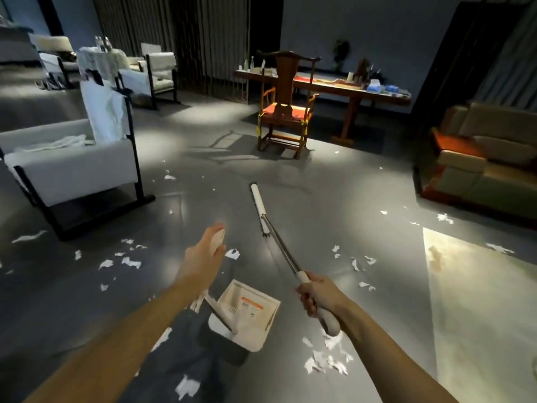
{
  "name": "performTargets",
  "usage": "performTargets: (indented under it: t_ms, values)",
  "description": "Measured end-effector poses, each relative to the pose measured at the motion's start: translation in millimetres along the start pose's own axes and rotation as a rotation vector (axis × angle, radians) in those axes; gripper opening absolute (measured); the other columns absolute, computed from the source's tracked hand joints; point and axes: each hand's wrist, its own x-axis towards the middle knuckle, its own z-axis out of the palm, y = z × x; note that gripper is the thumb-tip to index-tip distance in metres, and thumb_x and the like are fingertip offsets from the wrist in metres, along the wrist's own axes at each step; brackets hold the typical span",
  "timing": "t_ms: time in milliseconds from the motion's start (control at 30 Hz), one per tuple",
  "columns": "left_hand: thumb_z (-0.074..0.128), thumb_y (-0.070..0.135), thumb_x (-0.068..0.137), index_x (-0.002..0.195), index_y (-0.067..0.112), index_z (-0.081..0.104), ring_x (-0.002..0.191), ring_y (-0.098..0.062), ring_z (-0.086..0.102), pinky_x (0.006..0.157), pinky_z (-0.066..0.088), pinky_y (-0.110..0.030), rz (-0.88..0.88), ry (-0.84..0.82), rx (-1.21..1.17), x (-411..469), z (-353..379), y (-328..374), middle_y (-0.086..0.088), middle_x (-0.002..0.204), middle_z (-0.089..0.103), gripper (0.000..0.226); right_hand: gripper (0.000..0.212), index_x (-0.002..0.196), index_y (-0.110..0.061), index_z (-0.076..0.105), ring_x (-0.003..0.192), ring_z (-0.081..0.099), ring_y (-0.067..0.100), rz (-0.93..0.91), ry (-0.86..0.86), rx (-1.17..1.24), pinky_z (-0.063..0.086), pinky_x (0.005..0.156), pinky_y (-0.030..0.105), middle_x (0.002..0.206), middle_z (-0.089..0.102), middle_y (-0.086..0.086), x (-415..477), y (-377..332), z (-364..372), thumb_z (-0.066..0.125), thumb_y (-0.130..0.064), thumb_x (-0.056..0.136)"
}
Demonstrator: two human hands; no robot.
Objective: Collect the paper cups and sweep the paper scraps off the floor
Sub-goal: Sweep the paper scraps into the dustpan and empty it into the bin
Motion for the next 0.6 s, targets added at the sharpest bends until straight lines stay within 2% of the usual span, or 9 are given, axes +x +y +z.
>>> performTargets:
  t_ms: [100, 267, 333, 400, 500, 600]
  values:
    - [0.048, 0.029, 0.096, 0.115, 0.054, 0.039, 0.053, -0.021, 0.058, 0.049, 0.050, -0.031, -0.010, -0.002, -0.022, 88, 11, 22, -0.009, 0.073, 0.059, 0.033, 0.021, 0.103, -0.009, 0.056, 0.032, 0.039, 0.006, 0.008, 0.012, -0.059, 0.033, 0.033, 0.014, 0.046, 0.045, 0.000, 73, -55, -29, 0.045, 0.004, 0.091]
    - [0.048, 0.024, 0.097, 0.127, 0.042, 0.043, 0.072, -0.024, 0.062, 0.060, 0.051, -0.031, -0.036, -0.007, -0.018, 245, 45, 46, -0.014, 0.098, 0.061, 0.036, 0.022, 0.108, -0.005, 0.055, 0.032, 0.039, 0.008, -0.027, 0.008, -0.162, 0.034, 0.033, 0.016, 0.049, 0.046, 0.004, 205, -142, -73, 0.046, 0.004, 0.090]
    - [0.049, 0.020, 0.096, 0.130, 0.038, 0.045, 0.077, -0.029, 0.064, 0.067, 0.054, -0.035, -0.041, 0.018, -0.021, 315, 66, 51, -0.017, 0.101, 0.062, 0.038, 0.023, 0.109, -0.005, 0.053, 0.031, 0.038, 0.008, -0.038, -0.022, -0.173, 0.034, 0.033, 0.016, 0.050, 0.045, 0.005, 269, -178, -90, 0.046, 0.005, 0.090]
    - [0.048, 0.017, 0.096, 0.131, 0.037, 0.045, 0.071, -0.030, 0.064, 0.061, 0.052, -0.032, -0.057, 0.056, -0.029, 385, 87, 55, -0.018, 0.095, 0.063, 0.040, 0.022, 0.110, -0.003, 0.052, 0.029, 0.037, 0.009, -0.060, -0.051, -0.176, 0.032, 0.032, 0.016, 0.048, 0.043, 0.005, 336, -211, -108, 0.047, 0.006, 0.090]
    - [0.046, 0.017, 0.096, 0.130, 0.038, 0.045, 0.059, -0.024, 0.061, 0.047, 0.045, -0.024, -0.112, 0.152, -0.030, 488, 114, 63, -0.016, 0.083, 0.063, 0.040, 0.014, 0.099, -0.001, 0.048, 0.025, 0.036, 0.011, -0.118, -0.101, -0.290, 0.029, 0.030, 0.015, 0.038, 0.042, 0.004, 436, -268, -139, 0.048, 0.008, 0.088]
    - [0.046, 0.020, 0.097, 0.129, 0.037, 0.045, 0.060, -0.021, 0.062, 0.047, 0.044, -0.023, -0.148, 0.217, -0.047, 576, 122, 72, -0.011, 0.081, 0.063, 0.036, 0.016, 0.101, -0.001, 0.051, 0.026, 0.038, 0.013, -0.124, -0.137, -0.387, 0.031, 0.031, 0.017, 0.041, 0.044, 0.004, 530, -336, -163, 0.051, 0.005, 0.087]
